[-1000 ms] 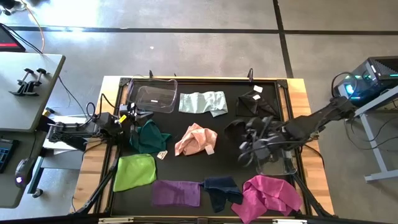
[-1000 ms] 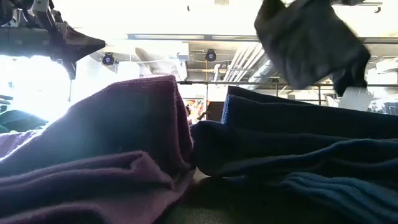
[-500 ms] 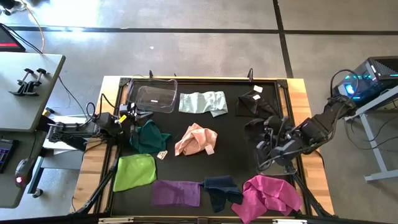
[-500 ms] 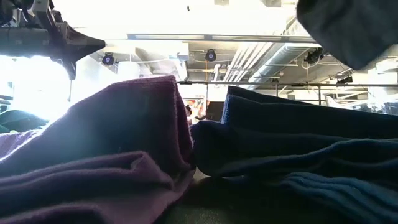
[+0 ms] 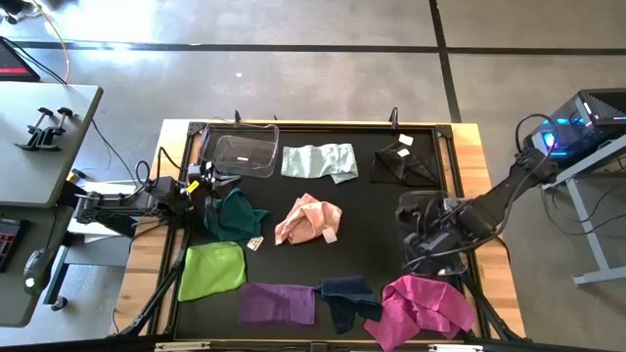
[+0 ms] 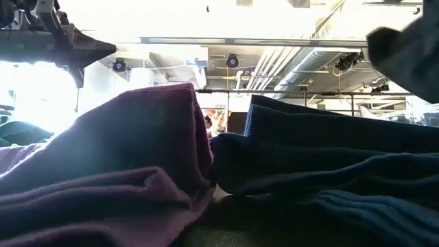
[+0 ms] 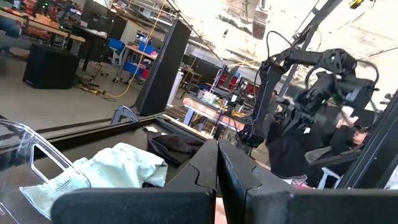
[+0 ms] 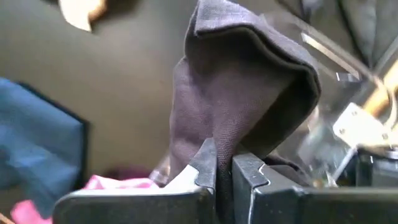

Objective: Sort towels by color in basket
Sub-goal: Put the bottom black towel into the bottom transparent bin

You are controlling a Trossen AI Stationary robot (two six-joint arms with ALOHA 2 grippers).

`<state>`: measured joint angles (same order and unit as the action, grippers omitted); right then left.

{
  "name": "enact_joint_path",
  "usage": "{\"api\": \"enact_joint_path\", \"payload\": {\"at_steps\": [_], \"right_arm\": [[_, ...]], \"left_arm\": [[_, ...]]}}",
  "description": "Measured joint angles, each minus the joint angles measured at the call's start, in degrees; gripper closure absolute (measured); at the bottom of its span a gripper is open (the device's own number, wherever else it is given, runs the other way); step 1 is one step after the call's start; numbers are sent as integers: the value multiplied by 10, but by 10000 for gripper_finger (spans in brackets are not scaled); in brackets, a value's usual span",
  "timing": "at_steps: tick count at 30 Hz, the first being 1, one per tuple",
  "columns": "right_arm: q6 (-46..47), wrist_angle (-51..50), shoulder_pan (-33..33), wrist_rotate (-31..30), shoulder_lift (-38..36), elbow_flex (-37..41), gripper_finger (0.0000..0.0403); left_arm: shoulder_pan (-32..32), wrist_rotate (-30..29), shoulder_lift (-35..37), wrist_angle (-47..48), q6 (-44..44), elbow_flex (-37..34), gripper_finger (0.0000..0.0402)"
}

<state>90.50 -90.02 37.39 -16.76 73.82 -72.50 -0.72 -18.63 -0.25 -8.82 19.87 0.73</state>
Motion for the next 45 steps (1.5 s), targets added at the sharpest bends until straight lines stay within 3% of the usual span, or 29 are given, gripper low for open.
{"api": "enact_joint_path", "payload": {"at_steps": [5,14,36,45], "right_arm": [[40,0,0,50,0,57,396],[96,12,-15,84,0,131,395],[-40,277,-134,113,0,289,383],[-18,300,-143,140,0,351,382]], "left_arm": [[0,0,0,0,-1,0,401],[0,-1,0,-4,-1,0,401],[0,-11,0,-17,-2,0,401],[0,-11,0,-17,-1,0,401]]}}
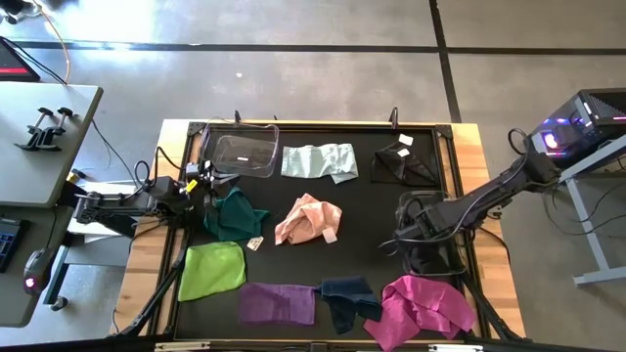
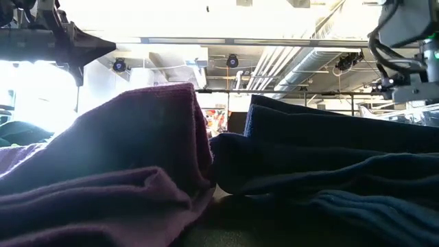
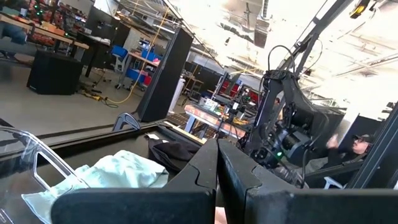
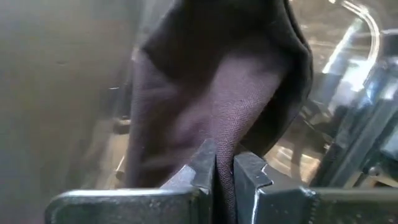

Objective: Sort towels by color in basket
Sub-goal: Put the bottom black towel into the bottom transparent bin, then put the black towel into the bottom transparent bin

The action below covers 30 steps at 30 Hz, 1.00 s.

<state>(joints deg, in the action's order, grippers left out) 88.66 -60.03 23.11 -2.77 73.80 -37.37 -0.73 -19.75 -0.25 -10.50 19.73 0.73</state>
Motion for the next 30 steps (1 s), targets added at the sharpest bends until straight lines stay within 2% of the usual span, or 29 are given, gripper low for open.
{"api": "enact_joint_path", "payload": {"at_steps": [4,11,15,26,30], "right_arm": [[5,2,0,13,0,4,360],[9,-10,0,15,0,4,265],[9,-38,0,18,0,-6,229],[-4,-209,1,-23,0,-148,222],[-2,-246,8,-64,0,-212,222]], "left_arm": [[0,0,0,0,0,0,401],[0,0,0,0,0,0,401],[0,0,0,0,1,0,401],[0,0,0,0,1,0,401],[0,0,0,0,1,0,401]]}}
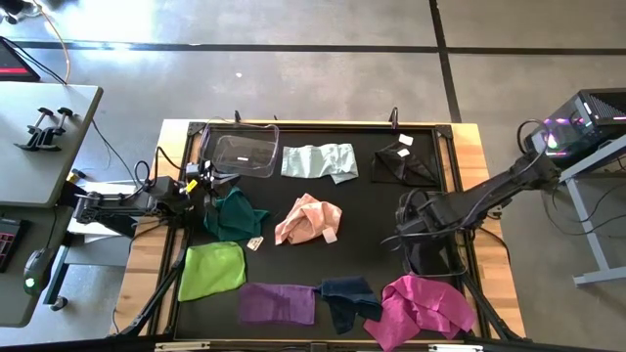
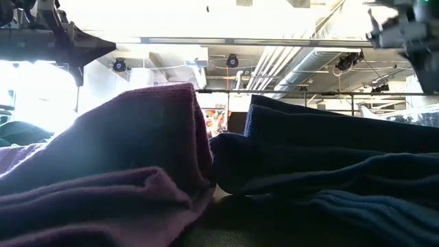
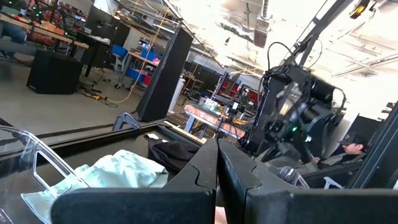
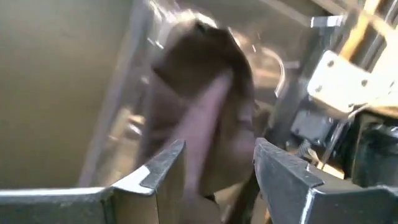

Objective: Sort towels by color in basket
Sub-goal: Put the black towel into the bottom transparent bin

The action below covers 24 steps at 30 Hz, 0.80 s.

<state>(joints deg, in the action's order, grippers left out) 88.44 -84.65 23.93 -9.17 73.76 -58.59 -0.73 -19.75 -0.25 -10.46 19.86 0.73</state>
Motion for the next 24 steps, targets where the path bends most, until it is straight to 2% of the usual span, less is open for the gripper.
{"api": "enact_joint_path", "payload": {"at_steps": [7,13,19,24], "right_arm": [[-18,25,31,-141,0,-89,222],[-163,163,49,-258,1,-98,222],[-382,366,50,-279,2,-62,222],[-517,570,49,-288,2,8,222]], "left_arm": [[0,0,0,0,0,0,401],[0,0,0,0,0,0,401],[0,0,0,-1,0,0,401],[0,0,0,-1,0,0,401]]}}
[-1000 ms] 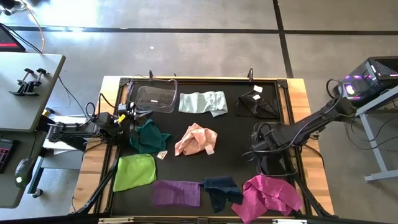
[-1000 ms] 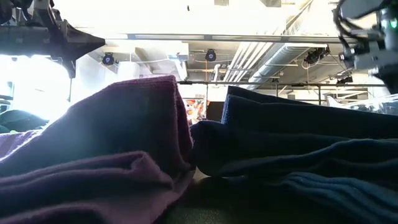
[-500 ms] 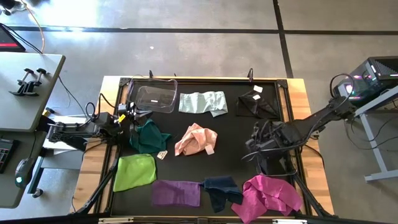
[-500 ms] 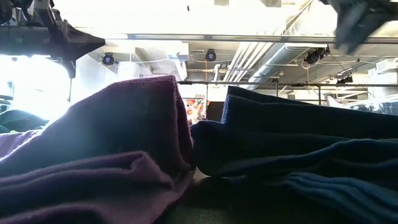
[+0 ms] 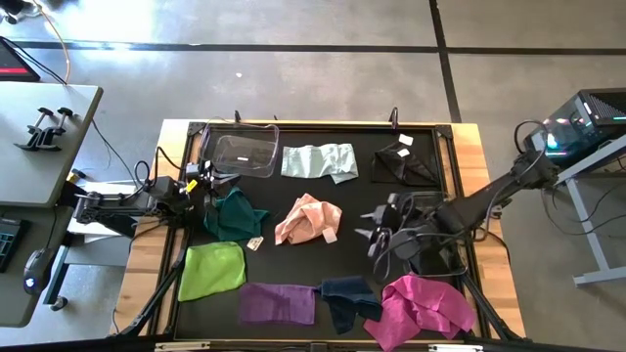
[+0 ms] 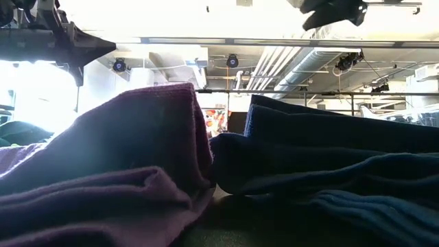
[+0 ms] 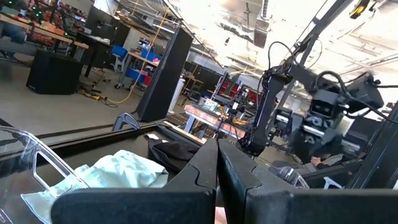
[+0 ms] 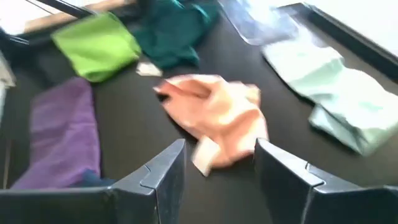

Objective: Sort towels by color in basket
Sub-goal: Put the black towel into the bottom transparent bin

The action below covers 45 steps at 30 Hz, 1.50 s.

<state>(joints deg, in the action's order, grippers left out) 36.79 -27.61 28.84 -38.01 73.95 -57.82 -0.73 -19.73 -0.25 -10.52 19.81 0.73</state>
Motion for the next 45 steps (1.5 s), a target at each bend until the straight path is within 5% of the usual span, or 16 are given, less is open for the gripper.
{"api": "enact_joint_path", "payload": {"at_steps": [10,16,22,34,40,45], "right_arm": [[-219,585,-25,52,0,253,222],[-244,789,-41,65,26,333,222],[-270,798,-57,82,103,293,222],[-308,785,-83,102,196,216,222],[-308,701,-99,117,195,178,222],[-291,536,-117,115,194,121,222]], "left_arm": [[0,0,0,-1,0,0,401],[0,27,-1,-1,5,0,401],[0,85,-16,-2,5,0,401],[12,82,-67,-61,-9,0,401],[12,81,-81,-84,-19,0,401],[12,86,-93,-78,-20,0,401]]}}
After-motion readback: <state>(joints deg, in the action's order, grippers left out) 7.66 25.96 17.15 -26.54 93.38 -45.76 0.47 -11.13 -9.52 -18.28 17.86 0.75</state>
